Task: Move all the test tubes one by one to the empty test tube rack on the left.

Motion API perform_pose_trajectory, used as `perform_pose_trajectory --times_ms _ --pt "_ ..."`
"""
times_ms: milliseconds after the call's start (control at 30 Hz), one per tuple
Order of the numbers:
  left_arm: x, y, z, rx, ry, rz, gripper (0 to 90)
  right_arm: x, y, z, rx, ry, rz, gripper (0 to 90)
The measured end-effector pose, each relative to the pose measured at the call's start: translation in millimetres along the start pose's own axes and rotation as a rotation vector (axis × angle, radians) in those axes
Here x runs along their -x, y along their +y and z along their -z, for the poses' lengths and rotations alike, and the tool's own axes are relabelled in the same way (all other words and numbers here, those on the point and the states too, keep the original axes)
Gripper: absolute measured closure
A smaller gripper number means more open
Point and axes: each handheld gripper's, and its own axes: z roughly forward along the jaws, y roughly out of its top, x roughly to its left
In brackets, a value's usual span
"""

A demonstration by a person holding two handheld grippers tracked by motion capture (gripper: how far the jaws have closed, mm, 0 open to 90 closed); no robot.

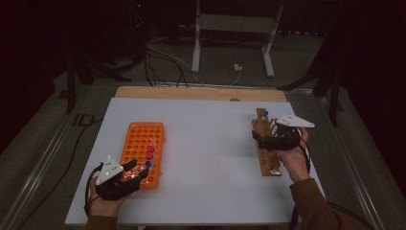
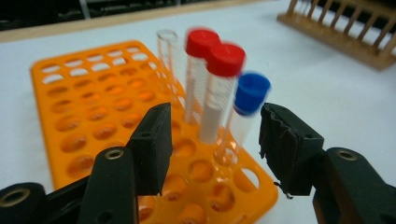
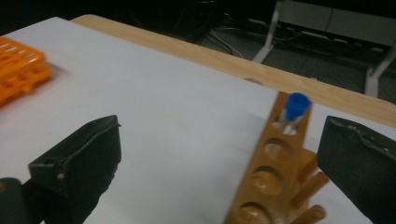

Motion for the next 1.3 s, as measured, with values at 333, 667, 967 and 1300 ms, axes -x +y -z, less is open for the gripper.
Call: perform_pose_trajectory --times_ms 333,667,967,1300 --pt "-15.3 7.9 -1.7 0.056 0.028 0.088 27.5 25.1 7.1 -15.7 0.017 -0.007 -0.041 1.1" --pt "-18.7 14.9 -8.2 0.074 0.119 0.116 1.7 46.3 4.5 -42.2 -0.044 -0.086 -0.101 25.4" --pt "-20.0 12.7 -9.2 0.072 0.119 0.119 0.6 46.8 0.4 -57.7 -0.075 -0.11 -0.062 60.8" --pt "-19.4 11.3 -12.5 0.049 0.116 0.114 0.6 47.3 -2.6 -68.6 -0.101 -0.129 -0.088 75.6"
